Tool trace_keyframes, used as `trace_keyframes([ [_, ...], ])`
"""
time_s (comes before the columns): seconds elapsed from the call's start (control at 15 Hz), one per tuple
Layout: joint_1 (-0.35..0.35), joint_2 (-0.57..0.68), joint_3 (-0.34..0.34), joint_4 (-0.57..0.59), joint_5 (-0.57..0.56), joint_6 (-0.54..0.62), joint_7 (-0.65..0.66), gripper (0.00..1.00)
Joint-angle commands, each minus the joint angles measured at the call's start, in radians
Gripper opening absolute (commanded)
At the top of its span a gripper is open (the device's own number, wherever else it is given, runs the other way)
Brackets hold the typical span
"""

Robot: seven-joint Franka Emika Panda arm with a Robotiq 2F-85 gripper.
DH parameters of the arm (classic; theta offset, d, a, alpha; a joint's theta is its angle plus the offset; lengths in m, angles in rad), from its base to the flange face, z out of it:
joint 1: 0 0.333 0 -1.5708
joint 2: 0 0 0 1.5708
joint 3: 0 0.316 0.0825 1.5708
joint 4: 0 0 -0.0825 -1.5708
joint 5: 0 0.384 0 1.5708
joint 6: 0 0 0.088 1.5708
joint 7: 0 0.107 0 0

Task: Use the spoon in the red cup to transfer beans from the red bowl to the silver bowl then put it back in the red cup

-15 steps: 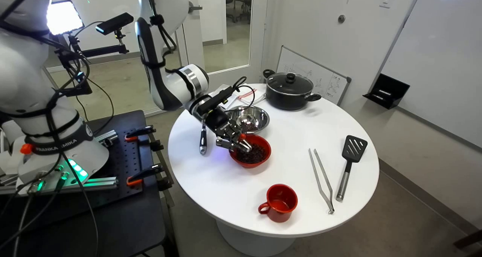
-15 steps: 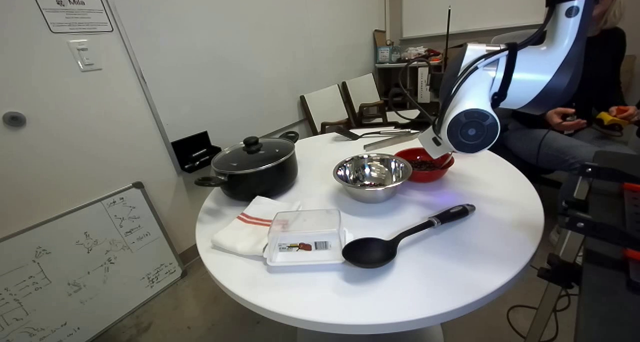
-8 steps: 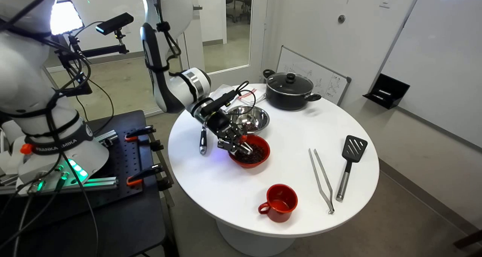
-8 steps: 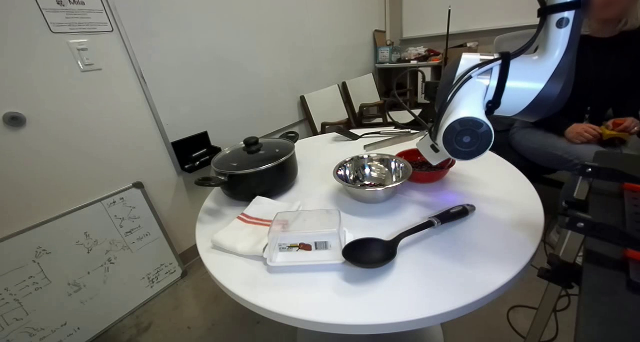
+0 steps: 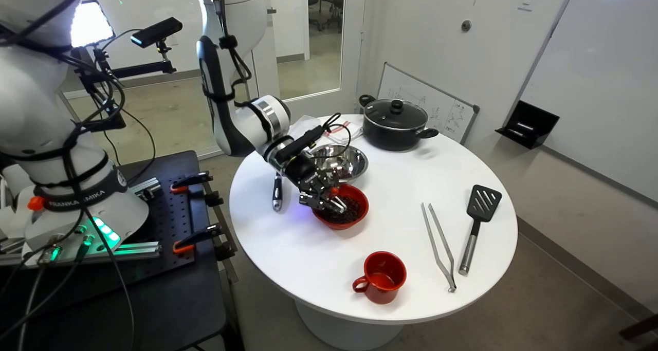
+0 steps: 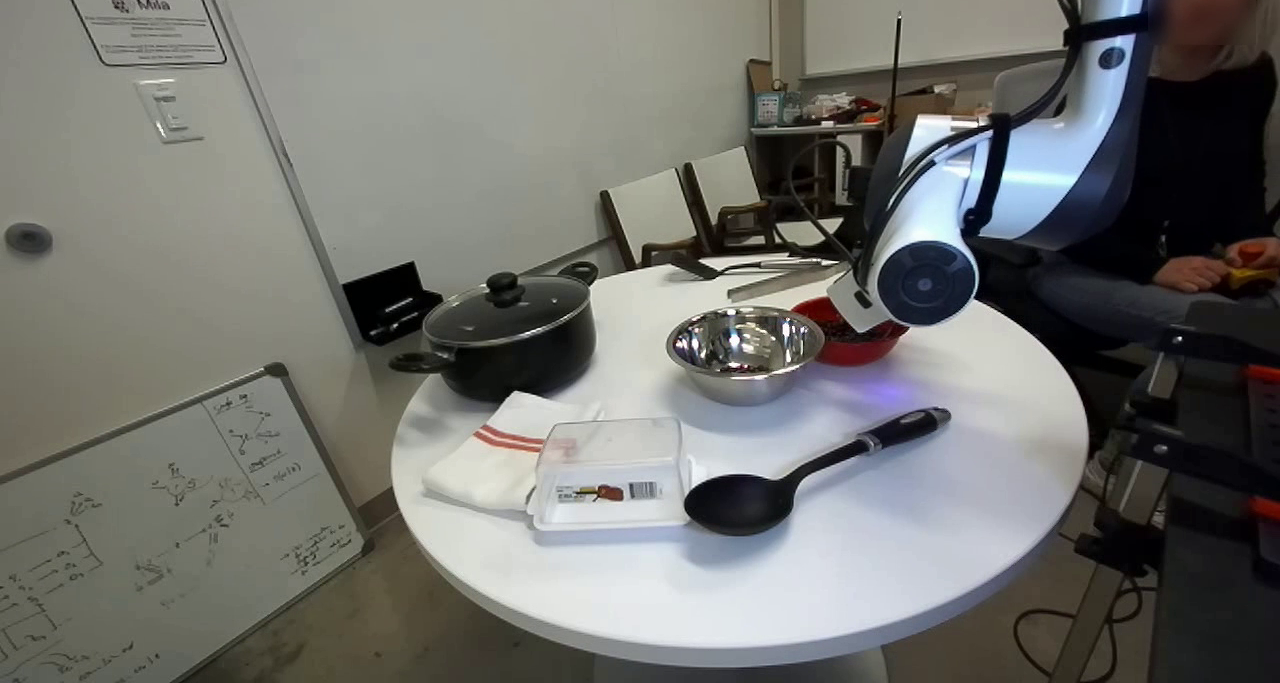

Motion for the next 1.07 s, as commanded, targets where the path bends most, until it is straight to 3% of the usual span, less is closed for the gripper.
trace_keyframes([
  [0.0,-0.001,0.046,-0.015,0.037,-0.002,0.016,-0.014,0.02],
  [1.0,-0.028,0.121,-0.027,0.082,-0.121,0.036,0.148,0.02],
])
